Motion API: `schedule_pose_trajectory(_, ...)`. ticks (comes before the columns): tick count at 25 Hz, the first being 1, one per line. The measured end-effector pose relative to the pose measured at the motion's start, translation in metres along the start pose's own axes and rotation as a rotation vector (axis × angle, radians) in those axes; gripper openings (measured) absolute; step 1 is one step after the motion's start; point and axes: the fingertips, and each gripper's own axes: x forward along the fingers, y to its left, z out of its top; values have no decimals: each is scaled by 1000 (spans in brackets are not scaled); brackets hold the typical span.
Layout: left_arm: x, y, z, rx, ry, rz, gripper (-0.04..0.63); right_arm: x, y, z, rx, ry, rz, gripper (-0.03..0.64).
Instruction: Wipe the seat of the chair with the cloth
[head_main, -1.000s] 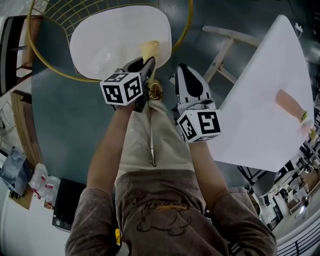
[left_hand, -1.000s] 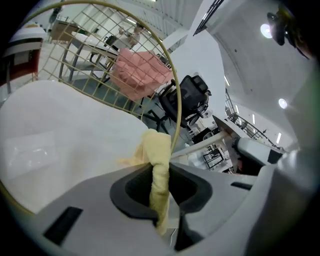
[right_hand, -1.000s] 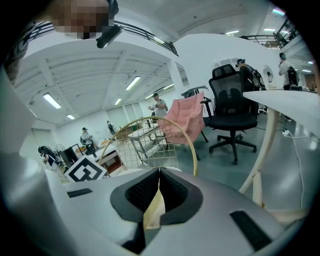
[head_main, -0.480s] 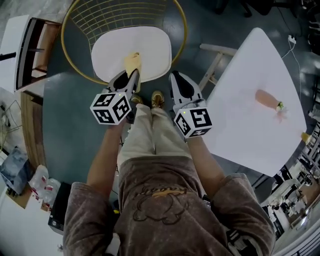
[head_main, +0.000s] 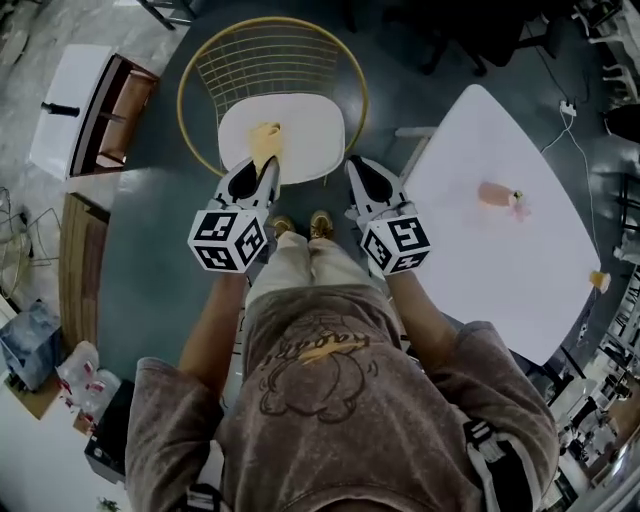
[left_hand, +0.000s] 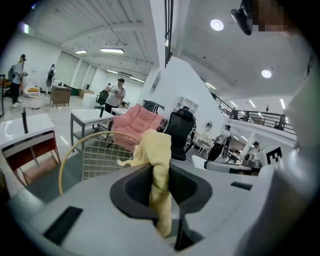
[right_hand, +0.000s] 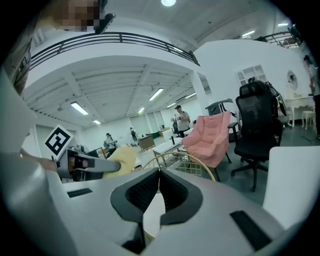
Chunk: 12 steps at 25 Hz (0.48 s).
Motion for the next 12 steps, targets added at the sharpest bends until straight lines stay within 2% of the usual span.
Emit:
schedule_pose_trajectory(5, -43, -21, 36, -27, -59, -9, 75, -19, 25, 36, -29, -41, 54, 28)
schedule_pose_trajectory(12, -94, -37, 76, 5, -157, -30, 75, -40, 66, 67, -89, -94, 115, 28)
